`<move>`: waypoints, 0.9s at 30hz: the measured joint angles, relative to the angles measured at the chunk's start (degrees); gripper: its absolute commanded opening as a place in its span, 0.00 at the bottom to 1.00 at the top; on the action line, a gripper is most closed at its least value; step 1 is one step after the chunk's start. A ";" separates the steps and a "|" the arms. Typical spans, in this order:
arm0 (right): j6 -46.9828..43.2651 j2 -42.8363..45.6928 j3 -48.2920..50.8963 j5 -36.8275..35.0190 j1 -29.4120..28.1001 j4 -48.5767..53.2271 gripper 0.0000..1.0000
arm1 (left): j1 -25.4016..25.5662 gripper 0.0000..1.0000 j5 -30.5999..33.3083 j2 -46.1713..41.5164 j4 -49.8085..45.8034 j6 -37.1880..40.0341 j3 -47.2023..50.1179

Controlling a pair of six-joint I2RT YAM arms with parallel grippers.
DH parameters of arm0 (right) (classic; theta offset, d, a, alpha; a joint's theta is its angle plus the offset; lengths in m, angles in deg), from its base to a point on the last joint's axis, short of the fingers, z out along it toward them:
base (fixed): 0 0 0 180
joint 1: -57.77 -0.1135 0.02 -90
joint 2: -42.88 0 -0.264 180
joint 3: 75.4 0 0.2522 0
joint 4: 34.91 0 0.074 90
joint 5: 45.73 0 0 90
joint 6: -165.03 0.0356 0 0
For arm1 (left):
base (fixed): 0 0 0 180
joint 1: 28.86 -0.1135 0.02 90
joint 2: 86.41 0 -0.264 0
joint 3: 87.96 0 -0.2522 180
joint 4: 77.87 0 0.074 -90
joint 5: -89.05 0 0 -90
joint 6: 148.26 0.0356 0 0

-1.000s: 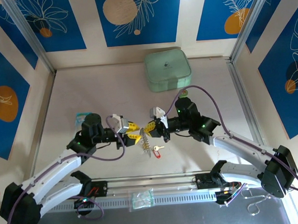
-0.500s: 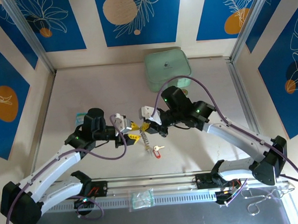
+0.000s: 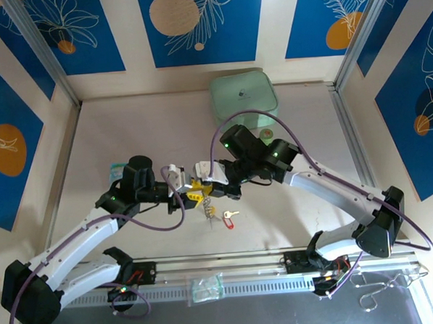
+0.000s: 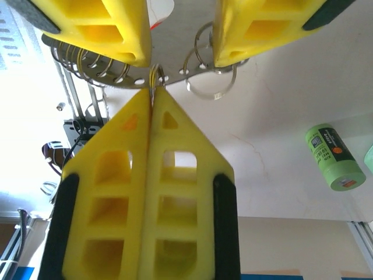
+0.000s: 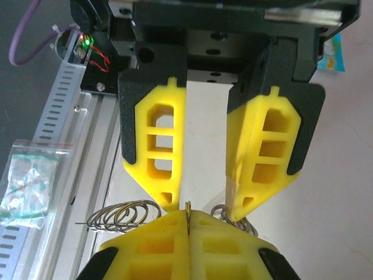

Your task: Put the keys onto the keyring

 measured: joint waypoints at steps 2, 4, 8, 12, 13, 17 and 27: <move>-0.22 -0.57 -0.39 -1.05 -0.48 0.66 0.00 | 0.00 0.28 -0.48 0.00 0.59 -0.37 0.00; -0.31 -1.16 -0.70 -1.99 -0.92 1.07 0.00 | 0.00 0.24 -0.87 0.00 0.92 -0.90 0.00; -0.48 -1.64 -1.44 -3.43 -1.22 1.44 0.00 | 0.04 0.12 -1.38 0.02 0.90 -1.53 0.00; -0.33 -1.64 -1.68 -3.58 -1.22 1.66 0.00 | 0.09 0.00 -1.64 0.07 0.44 -1.22 0.00; -0.17 -1.64 -1.68 -3.37 -1.18 1.68 0.00 | 0.11 0.00 -1.64 0.07 0.44 -0.83 0.00; 0.90 -1.57 -1.53 -1.53 -0.33 1.40 0.18 | 0.11 0.00 -1.79 0.04 0.63 -0.83 0.00; 14.29 13.09 22.32 15.06 10.88 -24.85 0.45 | 0.15 0.00 -0.26 -1.29 11.47 -7.82 7.10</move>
